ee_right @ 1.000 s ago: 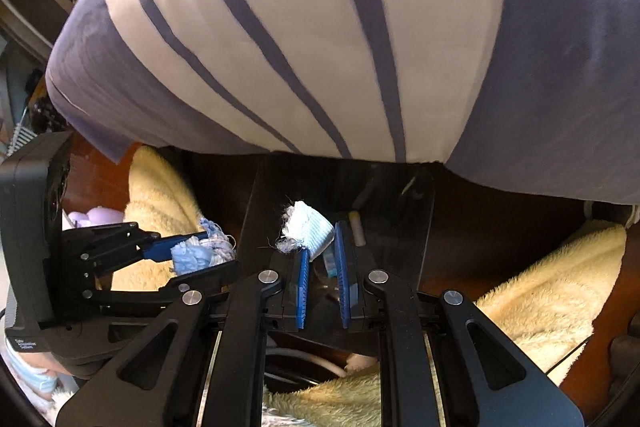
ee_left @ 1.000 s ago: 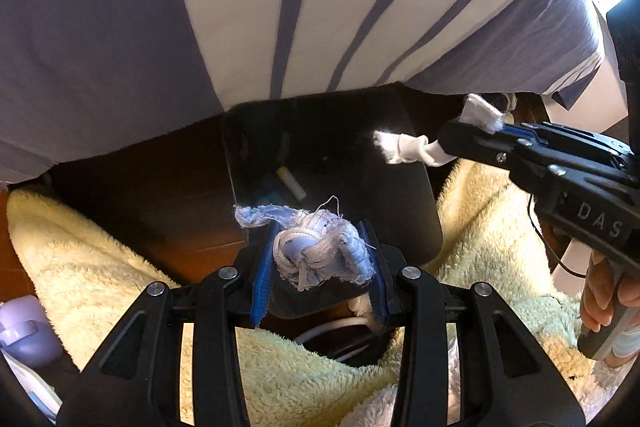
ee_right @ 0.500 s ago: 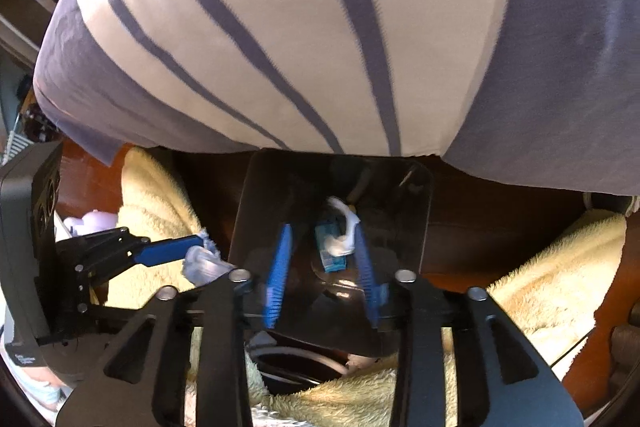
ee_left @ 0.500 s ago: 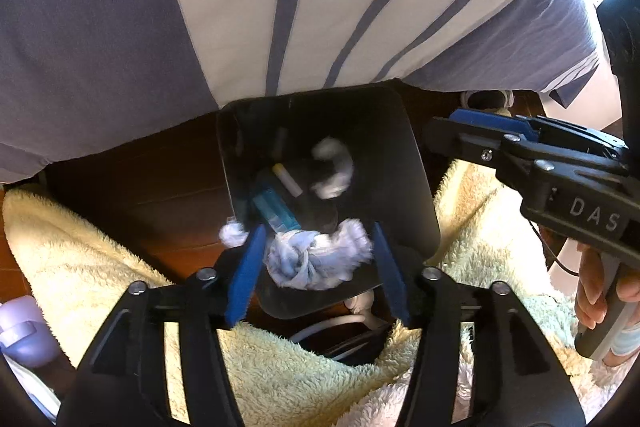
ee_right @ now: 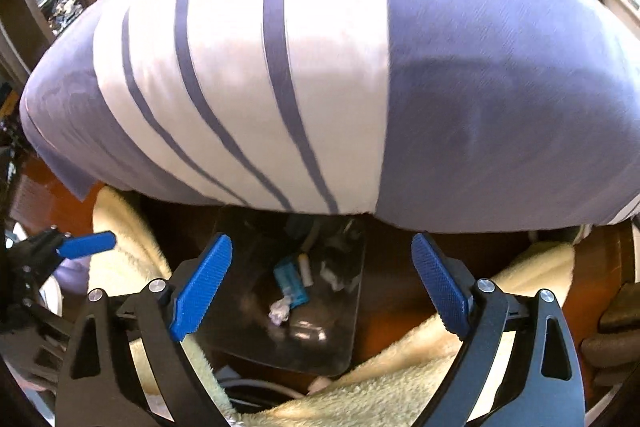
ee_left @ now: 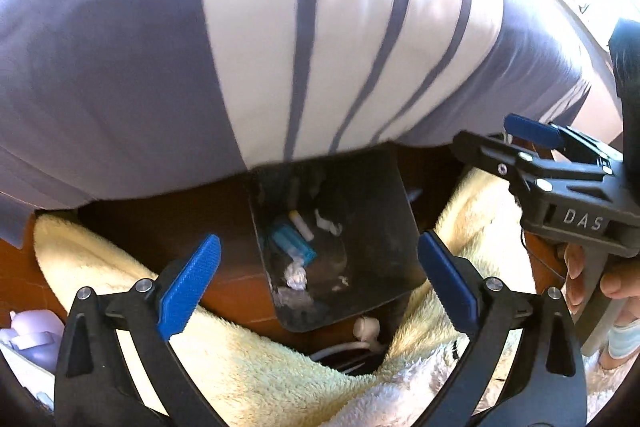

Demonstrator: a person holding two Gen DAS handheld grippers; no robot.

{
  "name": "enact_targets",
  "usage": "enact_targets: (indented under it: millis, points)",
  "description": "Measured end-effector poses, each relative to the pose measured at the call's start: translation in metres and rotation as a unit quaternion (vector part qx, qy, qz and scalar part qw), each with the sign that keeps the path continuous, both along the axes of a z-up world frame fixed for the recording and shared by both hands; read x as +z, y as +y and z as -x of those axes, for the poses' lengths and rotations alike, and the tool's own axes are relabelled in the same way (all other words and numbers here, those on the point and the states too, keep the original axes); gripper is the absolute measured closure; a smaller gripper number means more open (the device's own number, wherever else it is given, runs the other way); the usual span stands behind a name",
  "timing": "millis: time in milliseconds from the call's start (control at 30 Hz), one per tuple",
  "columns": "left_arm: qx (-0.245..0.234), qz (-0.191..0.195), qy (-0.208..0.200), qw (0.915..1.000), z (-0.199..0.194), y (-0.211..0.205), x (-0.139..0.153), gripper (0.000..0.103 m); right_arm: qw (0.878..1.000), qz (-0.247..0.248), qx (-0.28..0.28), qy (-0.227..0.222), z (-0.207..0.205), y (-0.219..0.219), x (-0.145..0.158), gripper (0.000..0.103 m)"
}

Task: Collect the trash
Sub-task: 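Open both tools to drop the cloth and tissue into the bin, then raise both open tools back up toward the remaining items on the bed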

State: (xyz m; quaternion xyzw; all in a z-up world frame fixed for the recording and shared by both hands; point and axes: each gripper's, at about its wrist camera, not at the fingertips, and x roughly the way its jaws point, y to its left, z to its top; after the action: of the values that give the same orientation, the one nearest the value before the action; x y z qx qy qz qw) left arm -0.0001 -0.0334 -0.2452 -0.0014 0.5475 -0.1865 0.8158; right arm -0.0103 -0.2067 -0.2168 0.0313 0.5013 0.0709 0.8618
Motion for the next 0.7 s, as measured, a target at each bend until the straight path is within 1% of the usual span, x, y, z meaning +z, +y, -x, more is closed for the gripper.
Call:
enact_targets:
  millis: [100, 200, 267, 400, 533, 700]
  points:
    - [0.000, -0.001, -0.027, 0.9996, 0.002, 0.001, 0.018, 0.009, 1.000, -0.010, -0.001, -0.014, 0.001, -0.002, 0.014, 0.011]
    - [0.000, 0.004, -0.045, 0.9990, 0.003, 0.004, 0.034, 0.009, 0.999, -0.028, -0.003, -0.033, 0.002, -0.005, 0.030, 0.011]
    - [-0.001, 0.009, -0.059, 0.9982, 0.003, 0.005, 0.047, 0.009, 0.998, -0.022, -0.004, -0.053, 0.003, -0.007, 0.042, 0.011]
    - [-0.001, -0.001, -0.089, 0.9960, 0.001, 0.009, 0.066, 0.009, 0.996, -0.015, -0.010, -0.089, 0.001, -0.013, 0.063, 0.011]
    - [0.006, -0.001, -0.108, 0.9941, -0.006, 0.014, 0.083, 0.009, 0.995, -0.010, -0.010, -0.101, -0.006, -0.017, 0.076, 0.011]
    - [0.015, -0.002, -0.133, 0.9909, -0.019, 0.020, 0.107, 0.009, 0.995, -0.009, -0.013, -0.100, -0.018, -0.020, 0.088, 0.009]
